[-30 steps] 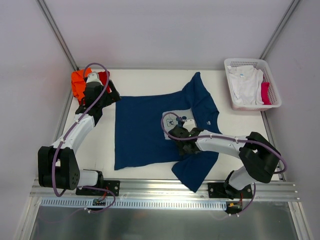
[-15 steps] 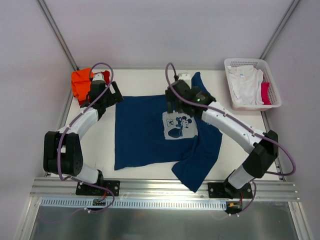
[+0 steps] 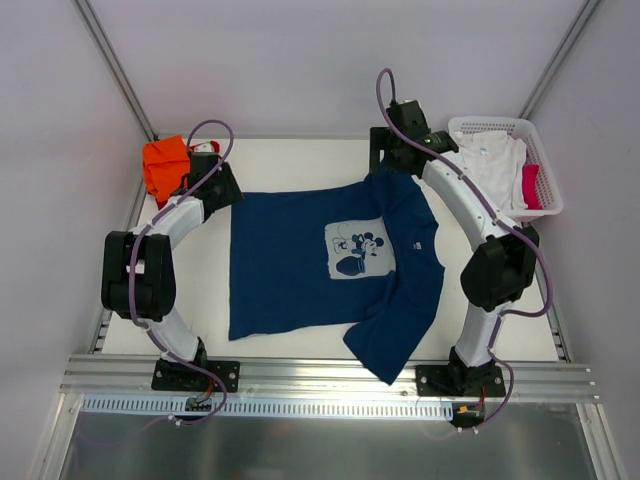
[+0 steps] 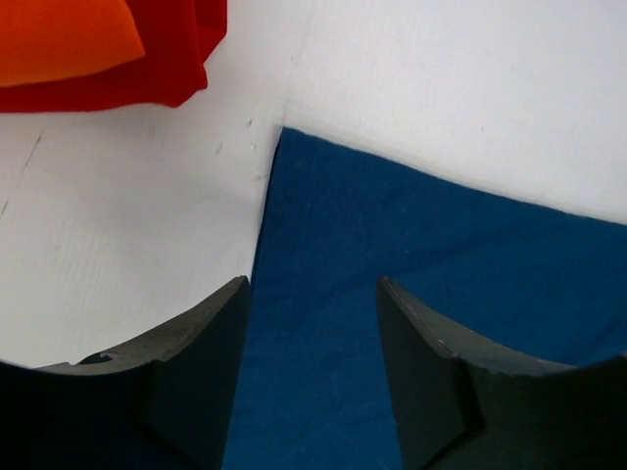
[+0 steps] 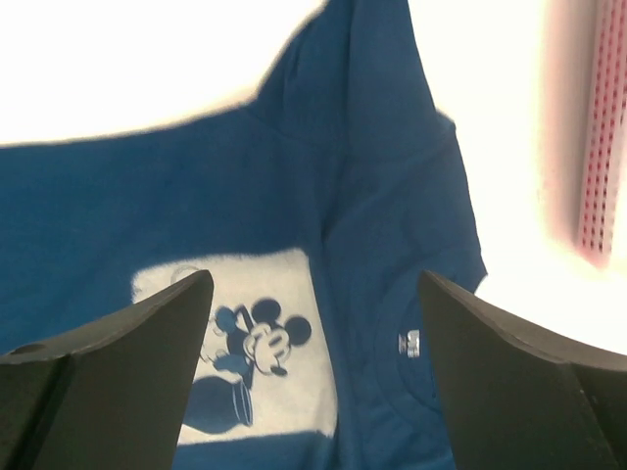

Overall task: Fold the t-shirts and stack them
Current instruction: Grap the side of the flattened tshirt furthest away from the robot with both arms

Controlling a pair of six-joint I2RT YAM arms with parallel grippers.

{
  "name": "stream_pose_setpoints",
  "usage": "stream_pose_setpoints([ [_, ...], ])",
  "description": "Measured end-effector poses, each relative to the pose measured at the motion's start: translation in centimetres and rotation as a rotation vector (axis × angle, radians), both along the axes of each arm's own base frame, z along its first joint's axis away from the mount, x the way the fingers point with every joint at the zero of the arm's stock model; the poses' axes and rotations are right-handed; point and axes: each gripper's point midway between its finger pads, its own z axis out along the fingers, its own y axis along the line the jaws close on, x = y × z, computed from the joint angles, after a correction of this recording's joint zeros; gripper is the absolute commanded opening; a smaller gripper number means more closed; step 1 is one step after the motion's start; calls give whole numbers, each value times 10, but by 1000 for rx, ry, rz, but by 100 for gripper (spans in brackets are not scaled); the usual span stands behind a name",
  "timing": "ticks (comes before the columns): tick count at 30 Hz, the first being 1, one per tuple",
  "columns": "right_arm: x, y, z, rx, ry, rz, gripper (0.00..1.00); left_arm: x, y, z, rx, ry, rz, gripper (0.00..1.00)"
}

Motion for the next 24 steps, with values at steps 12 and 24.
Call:
stream_pose_setpoints([
  [12, 42, -24, 15, 123, -43, -1, 89, 40, 2, -17, 50, 32, -15, 46],
  [24, 47, -21, 8, 172, -26, 21, 89, 76, 16, -31, 54, 103, 9, 49],
])
